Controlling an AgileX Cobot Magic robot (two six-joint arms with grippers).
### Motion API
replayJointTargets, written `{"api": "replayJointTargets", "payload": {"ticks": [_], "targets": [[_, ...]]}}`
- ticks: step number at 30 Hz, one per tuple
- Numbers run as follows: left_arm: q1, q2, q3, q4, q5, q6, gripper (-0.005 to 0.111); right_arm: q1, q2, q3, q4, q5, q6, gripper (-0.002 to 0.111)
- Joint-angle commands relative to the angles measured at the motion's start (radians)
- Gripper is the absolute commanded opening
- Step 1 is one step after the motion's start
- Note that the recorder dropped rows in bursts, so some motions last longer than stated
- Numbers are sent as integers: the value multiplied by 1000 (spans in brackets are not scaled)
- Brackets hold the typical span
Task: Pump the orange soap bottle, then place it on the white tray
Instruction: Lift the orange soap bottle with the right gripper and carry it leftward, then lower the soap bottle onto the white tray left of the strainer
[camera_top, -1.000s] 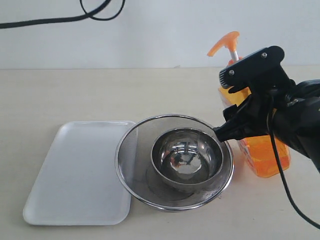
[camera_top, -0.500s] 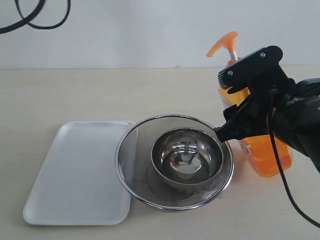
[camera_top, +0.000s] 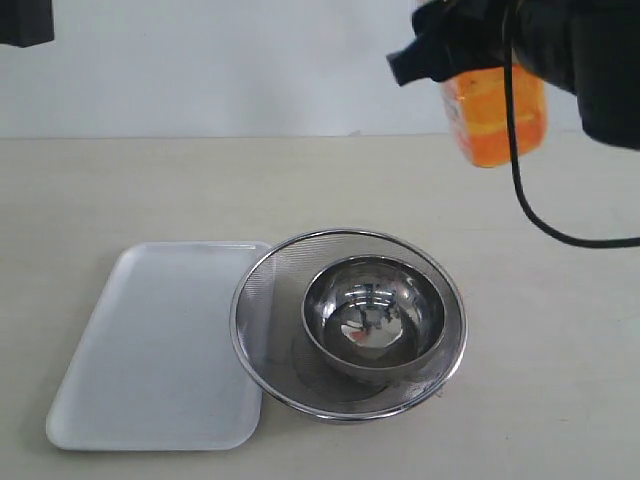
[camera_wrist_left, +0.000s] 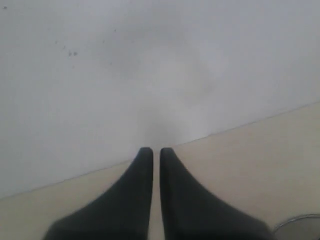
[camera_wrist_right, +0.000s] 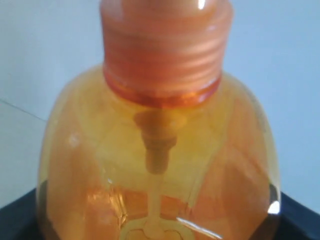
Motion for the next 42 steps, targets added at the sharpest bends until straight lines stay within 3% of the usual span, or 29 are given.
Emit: {"api": "replayJointTargets", "payload": {"ticks": [1, 4, 10, 16, 23, 28, 42], "targets": [[-4, -46, 4, -139, 104, 132, 5, 0, -14, -98, -51, -323, 75, 0], [-4, -92, 4, -151, 164, 169, 5, 0, 5, -177, -51, -558, 198, 0], [-4, -161, 24, -151, 218, 169, 5, 21, 110, -320, -51, -780, 208, 0], [-4, -222, 82, -171, 252, 169, 5, 166, 227, -410, -51, -765, 41, 0], [-4, -295, 123, -174, 362, 188, 5, 278, 308, -410, -51, -677, 39, 0], [-4, -373, 123, -181, 469, 195, 5, 282, 351, -410, -51, -653, 92, 0], [-4, -469, 217, -295, 451, 296, 5, 282, 469, -410, -16, -657, 88, 0]]}}
